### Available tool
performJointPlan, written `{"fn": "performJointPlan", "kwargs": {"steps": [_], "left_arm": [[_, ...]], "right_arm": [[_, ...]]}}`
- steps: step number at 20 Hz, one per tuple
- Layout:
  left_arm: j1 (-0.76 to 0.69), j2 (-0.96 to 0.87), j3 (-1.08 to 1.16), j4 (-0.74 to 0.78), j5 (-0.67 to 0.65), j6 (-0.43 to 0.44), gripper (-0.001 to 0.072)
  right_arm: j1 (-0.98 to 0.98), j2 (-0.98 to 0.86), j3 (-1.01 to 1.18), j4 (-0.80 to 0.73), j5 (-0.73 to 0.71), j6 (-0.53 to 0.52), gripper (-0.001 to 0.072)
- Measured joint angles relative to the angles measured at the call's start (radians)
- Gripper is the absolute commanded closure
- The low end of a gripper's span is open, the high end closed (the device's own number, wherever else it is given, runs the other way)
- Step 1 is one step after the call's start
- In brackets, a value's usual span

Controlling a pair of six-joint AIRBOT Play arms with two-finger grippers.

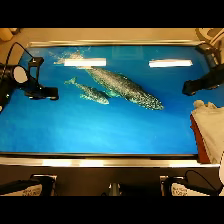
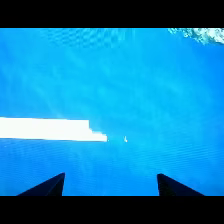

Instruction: Fold the shirts.

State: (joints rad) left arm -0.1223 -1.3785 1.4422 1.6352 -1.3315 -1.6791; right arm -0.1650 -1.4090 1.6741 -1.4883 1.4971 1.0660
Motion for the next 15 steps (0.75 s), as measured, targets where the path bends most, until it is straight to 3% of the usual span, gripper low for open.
{"fn": "performJointPlan", "kwargs": {"steps": [15], "left_arm": [[-0.01, 0.018, -0.053, 0.029, 0.034, -0.005, -0.0013]], "right_arm": [[0.076, -0.032, 0.001, -0.018, 0.069, 0.022, 0.0016]]}}
